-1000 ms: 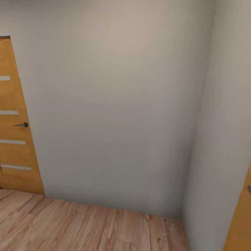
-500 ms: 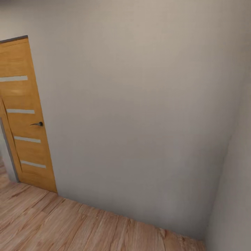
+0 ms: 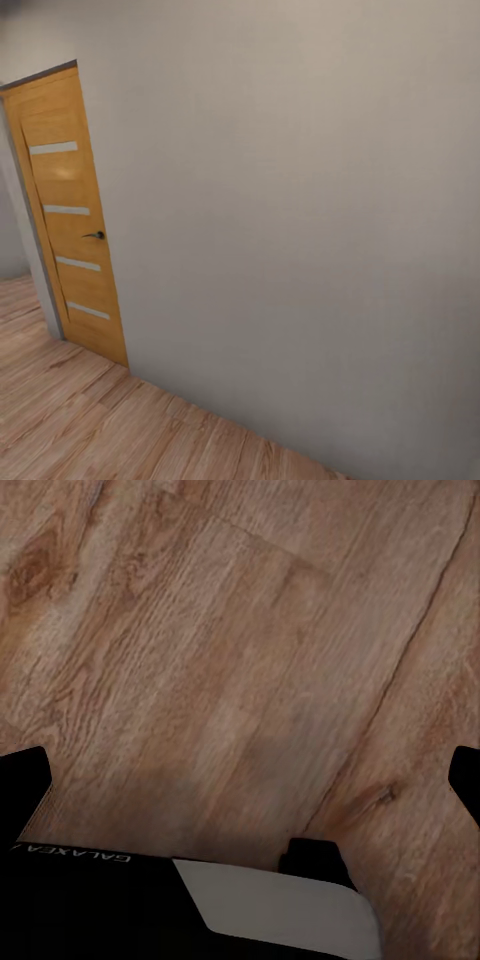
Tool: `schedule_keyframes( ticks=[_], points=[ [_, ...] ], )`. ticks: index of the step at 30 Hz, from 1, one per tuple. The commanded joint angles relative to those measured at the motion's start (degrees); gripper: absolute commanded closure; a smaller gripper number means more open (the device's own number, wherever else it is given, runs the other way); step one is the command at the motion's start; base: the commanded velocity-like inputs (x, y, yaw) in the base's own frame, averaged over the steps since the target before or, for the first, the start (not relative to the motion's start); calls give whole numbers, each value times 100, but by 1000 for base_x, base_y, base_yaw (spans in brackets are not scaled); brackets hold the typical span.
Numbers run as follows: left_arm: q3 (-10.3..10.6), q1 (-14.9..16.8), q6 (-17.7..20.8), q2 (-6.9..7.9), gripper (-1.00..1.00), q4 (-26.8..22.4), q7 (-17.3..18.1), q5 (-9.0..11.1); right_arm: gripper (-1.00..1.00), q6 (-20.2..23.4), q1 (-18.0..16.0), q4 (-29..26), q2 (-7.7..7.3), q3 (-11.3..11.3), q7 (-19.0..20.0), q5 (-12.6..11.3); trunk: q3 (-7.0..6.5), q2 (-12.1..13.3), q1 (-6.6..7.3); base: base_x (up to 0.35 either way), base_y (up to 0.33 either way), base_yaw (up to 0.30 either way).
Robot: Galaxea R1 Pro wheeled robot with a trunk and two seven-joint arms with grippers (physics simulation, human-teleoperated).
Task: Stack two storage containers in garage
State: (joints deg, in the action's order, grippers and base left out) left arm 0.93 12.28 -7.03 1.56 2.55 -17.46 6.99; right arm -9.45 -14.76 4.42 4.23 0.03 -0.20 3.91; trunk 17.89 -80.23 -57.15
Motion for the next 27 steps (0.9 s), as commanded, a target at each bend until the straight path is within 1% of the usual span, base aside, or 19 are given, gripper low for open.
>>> schedule_keyframes(
  ticks=[1,10,17,27],
  points=[
    [13,11,-53,0,-100,26,6,57,-100,-40,-10,24,-1,-2,-2,39,7,-4,-4,310,0,287],
    [13,11,-53,2,-100,26,6,62,-100,-40,-10,24,-1,-2,-2,43,7,-4,-4,238,0,280],
    [13,11,-53,2,-100,26,6,58,-100,-39,-10,24,-3,-2,22,44,7,-4,-4,103,0,95],
    [13,11,-59,-5,-100,26,6,57,-100,-40,-10,24,-1,0,3,45,7,-4,-4,120,0,277]
  ],
)
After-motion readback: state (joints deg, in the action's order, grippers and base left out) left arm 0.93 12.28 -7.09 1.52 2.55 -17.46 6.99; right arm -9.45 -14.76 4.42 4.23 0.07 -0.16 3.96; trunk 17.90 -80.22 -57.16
